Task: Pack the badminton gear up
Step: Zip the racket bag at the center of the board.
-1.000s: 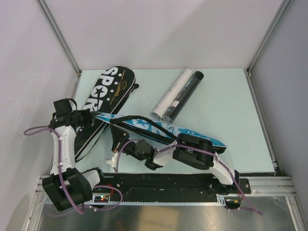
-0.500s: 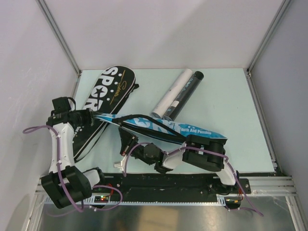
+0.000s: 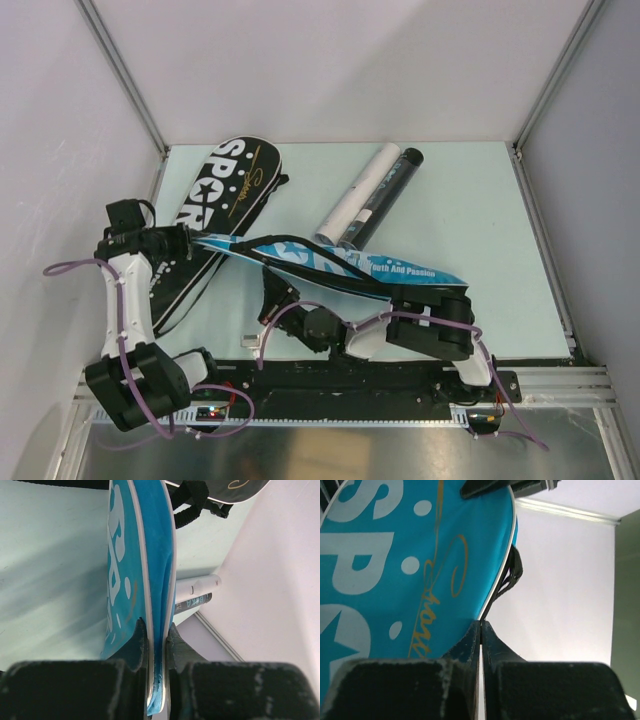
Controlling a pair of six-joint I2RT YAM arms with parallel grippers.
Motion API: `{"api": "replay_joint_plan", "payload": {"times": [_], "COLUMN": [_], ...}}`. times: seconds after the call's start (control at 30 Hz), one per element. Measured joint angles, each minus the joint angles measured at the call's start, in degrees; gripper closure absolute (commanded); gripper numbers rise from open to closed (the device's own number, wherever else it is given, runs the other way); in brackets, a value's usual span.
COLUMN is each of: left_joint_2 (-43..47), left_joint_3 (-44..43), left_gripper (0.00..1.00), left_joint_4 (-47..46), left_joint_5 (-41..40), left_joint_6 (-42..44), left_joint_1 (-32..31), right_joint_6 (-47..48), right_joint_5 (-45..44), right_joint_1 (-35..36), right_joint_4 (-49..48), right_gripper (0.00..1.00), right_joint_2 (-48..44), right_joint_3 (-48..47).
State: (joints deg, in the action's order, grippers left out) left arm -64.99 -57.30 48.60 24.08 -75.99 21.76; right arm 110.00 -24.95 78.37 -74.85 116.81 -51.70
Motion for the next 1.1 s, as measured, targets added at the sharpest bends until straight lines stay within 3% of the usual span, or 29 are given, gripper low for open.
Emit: {"api": "replay_joint_plan", "payload": {"times": [0.37,1.1], "left_joint_2": [1.2,1.7], "left_joint_3": [-0.5,-0.5], "left_gripper": [1.0,1.0], "left_joint_4": [0.6,-0.5], "left_joint_5": [-1.0,0.9], "left_joint_6": [0.0,0.3], "left_joint_1": [0.2,0.9], "right_joint_6": [-10.2,-31.3], "right_joint_5": [-16.7,-44.7], "right_joint_1": [3.5,6.8], "right_joint_4": [0.0,0.9], "right_gripper": [1.0,1.0], "right_joint_2": [-4.6,-12.2], "right_joint_3": [6.7,8.4]}}
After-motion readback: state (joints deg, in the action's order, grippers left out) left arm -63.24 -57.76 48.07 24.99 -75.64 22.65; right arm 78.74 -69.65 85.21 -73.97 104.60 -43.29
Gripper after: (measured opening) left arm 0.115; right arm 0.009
